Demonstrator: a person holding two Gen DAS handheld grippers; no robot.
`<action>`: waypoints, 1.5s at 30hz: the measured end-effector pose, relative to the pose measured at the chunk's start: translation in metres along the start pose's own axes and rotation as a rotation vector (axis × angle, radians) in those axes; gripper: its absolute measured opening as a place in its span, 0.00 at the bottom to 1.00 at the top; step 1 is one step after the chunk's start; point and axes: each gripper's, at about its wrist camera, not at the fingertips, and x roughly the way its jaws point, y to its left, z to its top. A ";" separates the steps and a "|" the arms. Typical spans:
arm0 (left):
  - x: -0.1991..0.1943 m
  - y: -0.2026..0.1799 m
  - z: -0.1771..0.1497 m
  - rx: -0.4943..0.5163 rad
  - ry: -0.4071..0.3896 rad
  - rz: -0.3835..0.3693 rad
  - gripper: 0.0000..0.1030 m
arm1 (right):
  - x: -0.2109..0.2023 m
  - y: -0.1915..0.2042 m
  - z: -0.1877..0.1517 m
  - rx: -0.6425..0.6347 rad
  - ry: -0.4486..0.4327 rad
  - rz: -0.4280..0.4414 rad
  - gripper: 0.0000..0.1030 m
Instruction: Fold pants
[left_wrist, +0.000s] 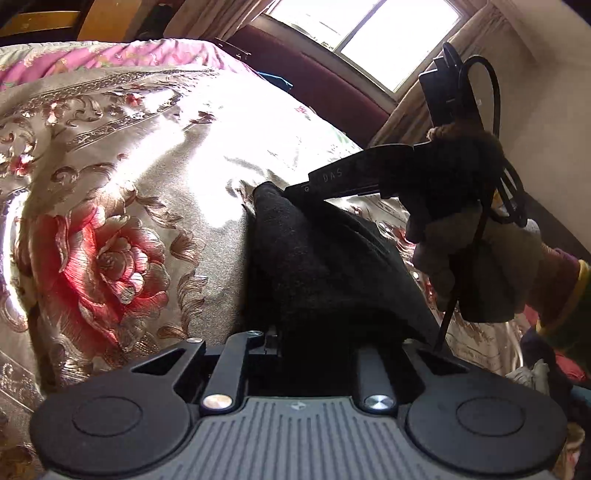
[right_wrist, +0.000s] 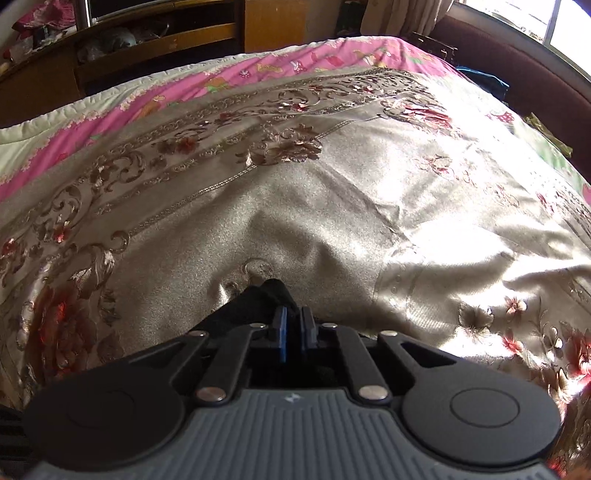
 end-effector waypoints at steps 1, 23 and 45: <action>-0.004 -0.002 -0.001 0.026 0.002 0.028 0.41 | -0.001 0.001 0.001 -0.003 -0.003 -0.005 0.06; -0.069 -0.025 -0.020 0.374 0.037 0.356 0.47 | -0.068 -0.121 -0.130 0.614 -0.152 -0.113 0.30; -0.014 -0.057 0.007 0.469 0.052 0.201 0.50 | -0.147 -0.055 -0.228 0.760 -0.281 0.042 0.52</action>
